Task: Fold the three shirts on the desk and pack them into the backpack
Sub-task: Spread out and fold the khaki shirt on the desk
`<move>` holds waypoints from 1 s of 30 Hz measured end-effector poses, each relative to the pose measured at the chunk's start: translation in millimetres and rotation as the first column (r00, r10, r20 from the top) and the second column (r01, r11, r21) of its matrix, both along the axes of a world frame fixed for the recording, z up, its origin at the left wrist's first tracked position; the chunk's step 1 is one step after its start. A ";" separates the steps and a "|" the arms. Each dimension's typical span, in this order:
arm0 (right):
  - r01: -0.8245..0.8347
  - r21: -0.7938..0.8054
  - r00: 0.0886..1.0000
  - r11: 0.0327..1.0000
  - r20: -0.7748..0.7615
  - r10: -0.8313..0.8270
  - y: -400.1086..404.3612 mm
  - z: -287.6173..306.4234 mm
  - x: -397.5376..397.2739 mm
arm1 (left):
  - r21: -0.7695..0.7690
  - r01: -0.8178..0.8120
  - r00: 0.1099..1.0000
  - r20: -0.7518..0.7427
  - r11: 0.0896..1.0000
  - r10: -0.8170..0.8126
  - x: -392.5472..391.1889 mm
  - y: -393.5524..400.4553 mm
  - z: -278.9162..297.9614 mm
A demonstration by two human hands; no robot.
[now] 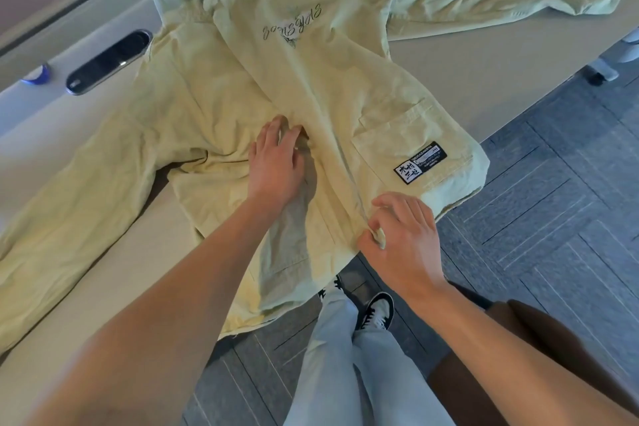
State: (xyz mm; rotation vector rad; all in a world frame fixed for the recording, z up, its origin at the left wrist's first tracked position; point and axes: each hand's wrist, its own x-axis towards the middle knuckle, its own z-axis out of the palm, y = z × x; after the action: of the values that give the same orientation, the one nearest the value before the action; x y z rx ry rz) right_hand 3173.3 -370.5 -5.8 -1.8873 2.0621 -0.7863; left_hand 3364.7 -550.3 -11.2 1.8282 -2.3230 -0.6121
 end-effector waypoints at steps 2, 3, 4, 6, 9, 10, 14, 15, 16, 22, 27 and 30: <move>-0.016 0.016 1.000 1.000 -0.004 0.016 10.8 1.0 -2.3 | -0.006 -0.034 0.999 -0.036 0.999 0.034 -0.4 7.1 4.6; -0.023 0.062 1.000 0.998 -0.011 0.023 14.4 -0.9 -3.7 | 0.001 -0.051 0.998 -0.046 0.999 0.051 -1.0 10.2 6.2; -0.026 0.128 0.999 0.991 -0.023 0.029 16.9 -3.4 -5.1 | 0.015 -0.072 0.996 -0.048 0.997 0.072 -1.8 12.7 5.8; -0.020 0.245 0.998 0.969 -0.058 0.035 19.4 -7.8 -7.4 | 0.054 -0.139 0.986 -0.082 0.989 0.143 -5.7 14.7 5.0; -0.011 0.266 0.996 0.964 -0.082 0.034 14.0 -8.4 -8.4 | 0.147 -0.309 0.919 -0.206 0.940 0.335 -17.9 6.6 10.4; -0.010 0.250 0.996 0.968 -0.088 0.033 9.9 -7.6 -7.2 | 0.145 -0.327 0.911 -0.215 0.934 0.353 -22.0 1.5 11.7; -0.047 0.193 0.996 0.980 -0.064 0.060 -17.4 -1.9 5.4 | 0.091 -0.262 0.941 -0.198 0.961 0.275 -28.6 -17.5 11.4; -0.066 0.201 0.996 0.977 -0.052 0.077 -26.2 0.4 9.6 | 0.103 -0.256 0.943 -0.193 0.961 0.272 -27.9 -21.1 12.0; -0.092 0.227 0.994 0.970 -0.042 0.104 -35.5 2.4 13.9 | 0.119 -0.255 0.944 -0.184 0.960 0.274 -26.5 -24.6 12.4; -0.180 0.436 0.961 0.882 -0.111 0.251 -74.3 -7.5 27.8 | 0.190 -0.273 0.922 -0.230 0.943 0.313 -18.7 -46.5 8.3; -0.191 0.448 0.945 0.873 -0.156 0.287 -70.2 -23.3 25.9 | 0.254 -0.333 0.846 -0.345 0.908 0.407 -16.8 -57.1 8.2; -0.193 0.463 0.947 0.865 -0.144 0.288 -70.7 -26.3 25.4 | 0.315 -0.315 0.805 -0.412 0.895 0.428 -12.3 -59.7 5.6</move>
State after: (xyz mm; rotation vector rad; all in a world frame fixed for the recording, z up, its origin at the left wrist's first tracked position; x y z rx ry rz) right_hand 3198.7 -441.3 -32.1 -1.9605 1.8514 -0.0419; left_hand 3352.3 -610.0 -5.6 1.8847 -1.5721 -1.1503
